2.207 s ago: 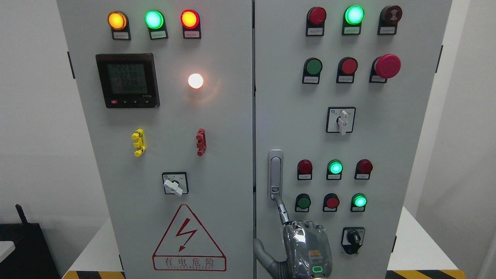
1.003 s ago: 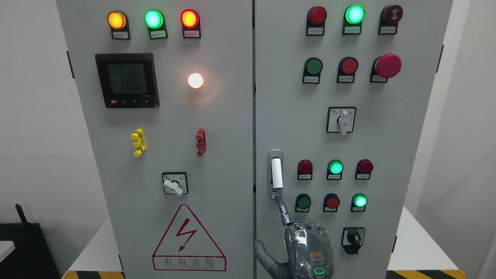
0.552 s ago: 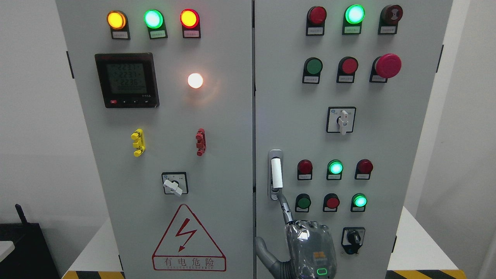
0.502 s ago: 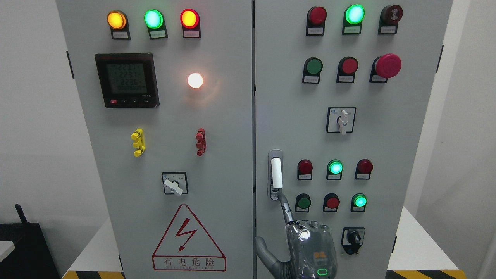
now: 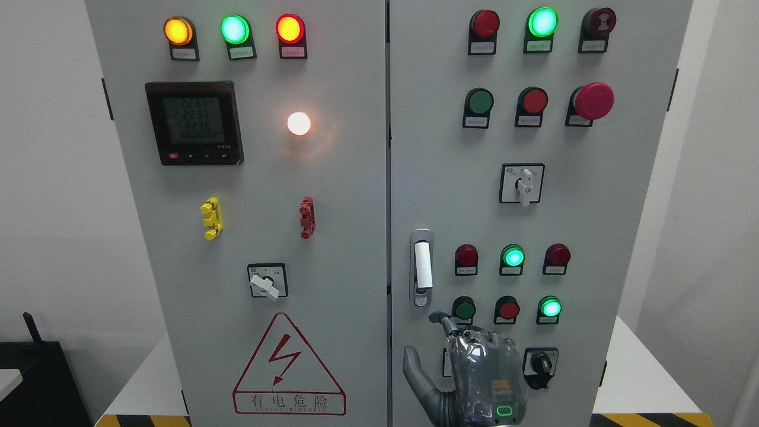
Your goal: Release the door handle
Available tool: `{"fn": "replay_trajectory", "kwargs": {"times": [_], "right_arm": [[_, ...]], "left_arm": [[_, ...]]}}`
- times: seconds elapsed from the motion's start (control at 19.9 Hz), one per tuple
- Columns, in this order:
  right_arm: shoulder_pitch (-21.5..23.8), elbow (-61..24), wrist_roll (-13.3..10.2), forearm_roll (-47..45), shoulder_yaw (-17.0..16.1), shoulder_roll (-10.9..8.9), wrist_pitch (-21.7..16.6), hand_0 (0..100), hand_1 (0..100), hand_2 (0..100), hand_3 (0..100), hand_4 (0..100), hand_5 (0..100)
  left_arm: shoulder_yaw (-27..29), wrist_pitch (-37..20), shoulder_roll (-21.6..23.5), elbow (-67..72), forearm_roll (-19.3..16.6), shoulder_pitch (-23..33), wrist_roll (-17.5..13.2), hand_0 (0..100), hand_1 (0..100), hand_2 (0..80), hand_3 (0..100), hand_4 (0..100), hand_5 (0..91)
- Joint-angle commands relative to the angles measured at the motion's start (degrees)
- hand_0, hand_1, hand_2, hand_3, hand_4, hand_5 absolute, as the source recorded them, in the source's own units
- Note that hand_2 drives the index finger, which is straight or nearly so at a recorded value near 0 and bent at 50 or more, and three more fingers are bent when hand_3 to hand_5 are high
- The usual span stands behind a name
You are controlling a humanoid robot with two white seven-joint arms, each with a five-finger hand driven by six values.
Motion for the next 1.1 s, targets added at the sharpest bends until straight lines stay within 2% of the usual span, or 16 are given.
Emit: {"fn": "replay_trajectory", "kwargs": {"times": [0.0, 0.1, 0.35, 0.5, 0.9, 1.05], "right_arm": [[-2.02, -1.25, 2.03, -0.02, -1.19, 0.37, 0.25, 37, 0, 99, 100, 100, 95], [-2.9, -1.08, 2.99, 0.24, -1.19, 0.37, 0.6, 37, 0, 99, 100, 100, 95], [-5.8, -0.64, 3.43, 0.94, -0.93, 0.37, 0.69, 36, 0, 99, 100, 100, 95], [-7.03, 0.24, 5.28, 1.03, -0.93, 0.28, 1.91, 35, 0, 99, 100, 100, 95], [-9.41, 2.26, 5.72, 1.03, -1.01, 0.28, 2.44, 34, 0, 99, 100, 100, 94], [-9.67, 2.79, 7.65, 1.12, -1.01, 0.19, 2.53, 34, 0, 99, 100, 100, 94]], "left_arm": [[0.62, 0.03, 0.0, 0.97, 0.0, -0.01, 0.05, 12, 39, 0.0, 0, 0, 0.0], [0.62, 0.03, 0.0, 0.97, 0.0, -0.01, 0.05, 12, 39, 0.0, 0, 0, 0.0], [0.62, 0.03, 0.0, 0.97, 0.0, -0.01, 0.05, 12, 39, 0.0, 0, 0, 0.0], [0.62, 0.03, 0.0, 0.97, 0.0, -0.01, 0.05, 12, 39, 0.0, 0, 0, 0.0], [0.62, 0.03, 0.0, 0.97, 0.0, -0.01, 0.05, 12, 39, 0.0, 0, 0, 0.0], [0.62, 0.03, 0.0, 0.97, 0.0, -0.01, 0.05, 12, 39, 0.0, 0, 0, 0.0]]}}
